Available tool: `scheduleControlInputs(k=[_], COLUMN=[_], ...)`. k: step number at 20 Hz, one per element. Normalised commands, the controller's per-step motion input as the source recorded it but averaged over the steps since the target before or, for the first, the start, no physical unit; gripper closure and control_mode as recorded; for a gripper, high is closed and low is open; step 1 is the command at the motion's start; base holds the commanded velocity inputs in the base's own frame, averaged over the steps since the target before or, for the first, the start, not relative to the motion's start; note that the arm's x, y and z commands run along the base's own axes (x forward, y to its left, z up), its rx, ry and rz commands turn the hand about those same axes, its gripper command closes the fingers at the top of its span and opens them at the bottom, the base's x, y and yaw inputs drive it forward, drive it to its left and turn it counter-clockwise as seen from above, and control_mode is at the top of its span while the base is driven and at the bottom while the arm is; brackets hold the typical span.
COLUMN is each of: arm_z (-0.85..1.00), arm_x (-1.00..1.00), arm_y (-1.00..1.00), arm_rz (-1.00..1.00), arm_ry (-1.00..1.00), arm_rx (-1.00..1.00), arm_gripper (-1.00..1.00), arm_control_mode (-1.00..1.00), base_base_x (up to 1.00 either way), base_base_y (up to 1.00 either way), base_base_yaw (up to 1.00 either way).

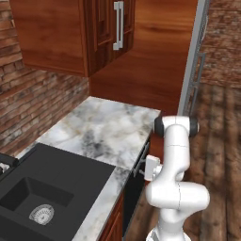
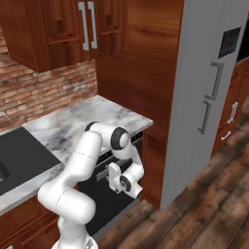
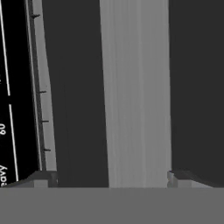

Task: Open the dishwasher door and pull out the top rack.

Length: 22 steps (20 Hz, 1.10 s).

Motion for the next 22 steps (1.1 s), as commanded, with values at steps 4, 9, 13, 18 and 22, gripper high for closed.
scheduleControlInputs(k=[4, 9, 13, 18, 22], arm_z=[-0.19, -0.17, -0.35, -0.46, -0.39], arm_x=[0.33, 0.38, 0.32, 0.17, 0.05], arm_y=[0.00, 0.23, 0.19, 0.24, 0.19], arm_rz=[0.00, 0.00, 0.00, 0.00, 0.00], arm_ry=[0.00, 0.00, 0.00, 0.00, 0.14], arm_rx=[0.00, -0.01, -0.03, -0.07, -0.10], arm_gripper=[-1.00, -1.00, -1.00, -1.00, 1.00], arm_control_mode=[-1.00, -1.00, -1.00, -1.00, -1.00], base_base_x=[0.00, 0.00, 0.00, 0.00, 0.00], base_base_y=[0.00, 0.00, 0.00, 0.00, 0.00], base_base_yaw=[0.00, 0.00, 0.00, 0.00, 0.00])
